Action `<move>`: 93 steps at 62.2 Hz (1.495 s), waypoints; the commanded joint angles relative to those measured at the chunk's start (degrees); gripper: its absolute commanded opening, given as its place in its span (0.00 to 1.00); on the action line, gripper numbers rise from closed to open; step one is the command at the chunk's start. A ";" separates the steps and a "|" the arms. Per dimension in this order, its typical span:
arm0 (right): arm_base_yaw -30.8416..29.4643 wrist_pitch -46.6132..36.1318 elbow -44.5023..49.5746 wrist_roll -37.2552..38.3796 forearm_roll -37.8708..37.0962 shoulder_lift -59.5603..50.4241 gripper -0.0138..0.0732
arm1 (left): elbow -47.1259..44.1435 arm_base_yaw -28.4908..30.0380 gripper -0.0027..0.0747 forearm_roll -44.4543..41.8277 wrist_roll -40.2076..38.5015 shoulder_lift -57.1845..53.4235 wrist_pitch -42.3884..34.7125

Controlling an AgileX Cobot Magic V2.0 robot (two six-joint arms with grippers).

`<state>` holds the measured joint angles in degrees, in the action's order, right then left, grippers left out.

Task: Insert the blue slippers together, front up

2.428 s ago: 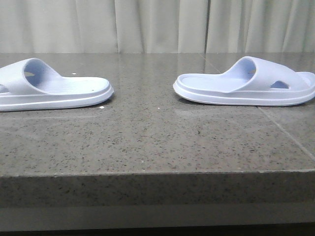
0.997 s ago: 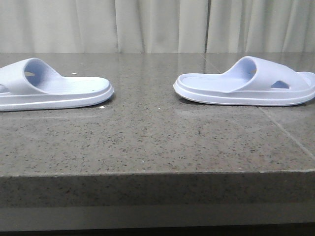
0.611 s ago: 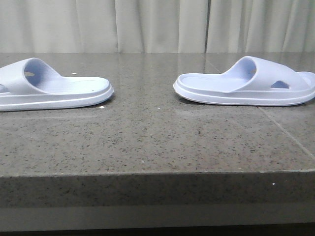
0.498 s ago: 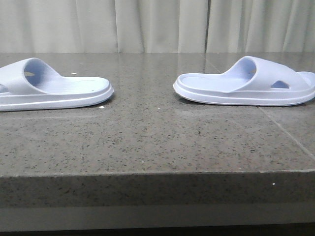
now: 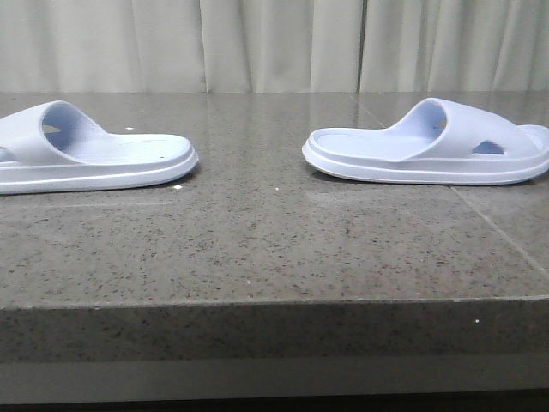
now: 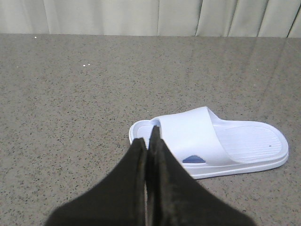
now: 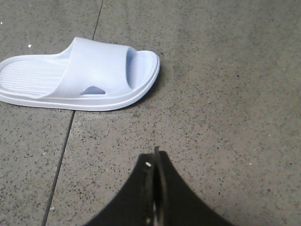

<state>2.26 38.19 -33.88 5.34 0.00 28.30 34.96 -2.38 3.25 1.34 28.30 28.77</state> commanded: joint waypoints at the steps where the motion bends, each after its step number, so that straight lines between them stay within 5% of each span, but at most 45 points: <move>1: -0.03 -3.16 -1.81 -0.35 -0.56 0.80 0.05 | 1.52 -0.41 0.02 0.52 -0.53 0.52 -4.04; 9: -0.03 -2.67 -1.81 -0.35 -0.56 0.80 0.29 | 1.52 -0.41 0.17 0.52 -0.53 0.52 -4.04; 14: -0.03 -2.50 -1.81 -0.35 -0.56 0.80 0.48 | 1.52 -0.41 0.35 0.52 -0.53 0.52 -4.04; 17: -0.03 -2.50 -1.81 -0.35 -0.56 0.80 0.61 | 1.52 -0.41 0.55 0.52 -0.53 0.52 -4.25; 23: -0.03 -2.44 -1.81 -0.35 -0.56 0.80 0.66 | 1.52 -0.41 0.71 0.52 -0.53 0.52 -4.13; 31: -0.03 -2.23 -1.81 -0.35 -0.56 0.80 0.66 | 1.85 -0.41 0.67 -0.31 -0.53 0.77 -3.33; 52: -0.03 -1.70 -1.81 -0.35 -0.56 0.80 0.66 | 12.13 -0.41 0.60 -5.00 -0.53 17.24 16.64; 74: -0.03 -1.70 -1.81 -0.35 -0.56 0.80 0.66 | 20.90 3.43 0.60 -5.13 -0.53 34.56 19.30; 81: -0.03 -1.70 -1.81 -0.35 -0.56 0.80 0.66 | 23.37 9.06 0.60 2.63 3.20 38.54 19.95; 93: -0.03 -1.76 -1.81 -0.35 -0.56 0.80 0.66 | 24.33 19.76 0.60 28.31 21.70 44.94 19.94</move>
<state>2.26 39.89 -33.88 5.34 0.00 28.30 57.24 13.84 19.71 15.03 72.15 50.49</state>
